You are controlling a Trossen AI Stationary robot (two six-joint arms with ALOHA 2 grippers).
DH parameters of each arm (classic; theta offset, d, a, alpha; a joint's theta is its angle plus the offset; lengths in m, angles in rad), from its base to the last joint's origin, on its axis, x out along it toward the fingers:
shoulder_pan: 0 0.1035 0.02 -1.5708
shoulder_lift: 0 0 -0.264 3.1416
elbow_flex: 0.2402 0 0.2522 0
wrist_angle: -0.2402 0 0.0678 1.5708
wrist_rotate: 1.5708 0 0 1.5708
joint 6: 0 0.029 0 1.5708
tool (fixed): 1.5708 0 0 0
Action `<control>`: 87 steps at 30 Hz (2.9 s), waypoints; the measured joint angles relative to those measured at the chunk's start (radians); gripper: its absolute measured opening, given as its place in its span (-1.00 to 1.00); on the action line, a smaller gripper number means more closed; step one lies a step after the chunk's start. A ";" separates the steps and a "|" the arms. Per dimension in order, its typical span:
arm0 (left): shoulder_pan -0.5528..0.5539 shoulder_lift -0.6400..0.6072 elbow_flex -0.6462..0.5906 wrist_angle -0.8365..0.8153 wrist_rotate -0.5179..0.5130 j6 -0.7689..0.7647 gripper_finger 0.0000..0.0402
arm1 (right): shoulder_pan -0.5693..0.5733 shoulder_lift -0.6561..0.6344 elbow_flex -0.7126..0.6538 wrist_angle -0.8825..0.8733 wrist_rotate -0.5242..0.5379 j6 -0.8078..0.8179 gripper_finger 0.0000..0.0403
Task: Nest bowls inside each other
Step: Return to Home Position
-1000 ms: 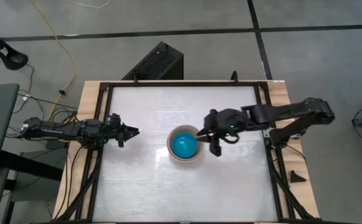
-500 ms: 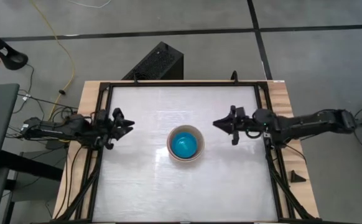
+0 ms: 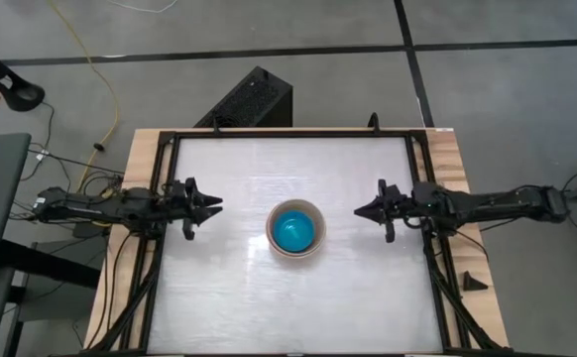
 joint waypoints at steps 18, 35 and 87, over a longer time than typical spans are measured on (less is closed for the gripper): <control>0.000 0.001 -0.136 0.070 -0.063 -0.145 -0.39 | 0.000 -0.108 -0.154 0.025 -0.047 0.042 -0.79; 0.000 0.007 -0.133 -0.108 -0.063 -0.067 -0.39 | 0.000 -0.108 -0.154 -0.072 -0.046 0.044 -0.78; 0.000 0.007 -0.130 -0.115 -0.065 -0.070 -0.39 | 0.000 -0.108 -0.155 -0.100 -0.046 0.044 -0.78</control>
